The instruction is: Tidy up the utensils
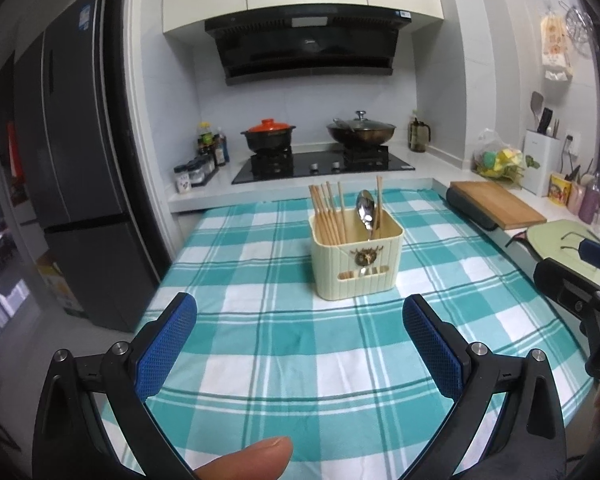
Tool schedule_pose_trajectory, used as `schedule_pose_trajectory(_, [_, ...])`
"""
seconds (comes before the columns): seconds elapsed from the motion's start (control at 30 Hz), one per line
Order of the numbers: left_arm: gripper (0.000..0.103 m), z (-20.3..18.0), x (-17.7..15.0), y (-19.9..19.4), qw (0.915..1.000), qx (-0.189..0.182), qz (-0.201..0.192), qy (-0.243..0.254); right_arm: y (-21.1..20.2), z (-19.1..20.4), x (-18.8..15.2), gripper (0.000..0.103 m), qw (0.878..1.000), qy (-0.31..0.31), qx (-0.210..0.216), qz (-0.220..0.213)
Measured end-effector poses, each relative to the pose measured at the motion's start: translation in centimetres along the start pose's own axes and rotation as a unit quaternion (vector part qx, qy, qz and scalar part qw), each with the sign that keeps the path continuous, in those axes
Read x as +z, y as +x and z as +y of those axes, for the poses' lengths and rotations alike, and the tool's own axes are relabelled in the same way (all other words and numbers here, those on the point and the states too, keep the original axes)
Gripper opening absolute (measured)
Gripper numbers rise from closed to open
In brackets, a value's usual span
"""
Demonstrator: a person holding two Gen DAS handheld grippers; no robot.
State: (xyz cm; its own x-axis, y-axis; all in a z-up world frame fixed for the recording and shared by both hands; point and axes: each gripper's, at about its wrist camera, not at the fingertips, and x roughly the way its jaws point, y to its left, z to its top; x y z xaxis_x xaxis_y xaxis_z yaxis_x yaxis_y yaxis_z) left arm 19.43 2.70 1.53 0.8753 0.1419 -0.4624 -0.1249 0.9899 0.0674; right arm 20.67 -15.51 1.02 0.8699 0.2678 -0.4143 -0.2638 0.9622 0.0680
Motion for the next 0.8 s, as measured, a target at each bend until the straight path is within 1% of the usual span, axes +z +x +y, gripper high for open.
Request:
schedule_pose_trajectory(0.4, [0.103, 0.4, -0.4, 0.2, 0.9997, -0.01, 0.016, -0.014, 0.0, 1.3, -0.2, 0.103, 1.0, -0.012, 0.013, 0.008])
schedule_pose_trajectory(0.8, [0.103, 0.7, -0.4, 0.4, 0.9995, -0.015, 0.02, -0.019, 0.3, 2.4, -0.4, 0.103, 0.999, -0.023, 0.023, 0.016])
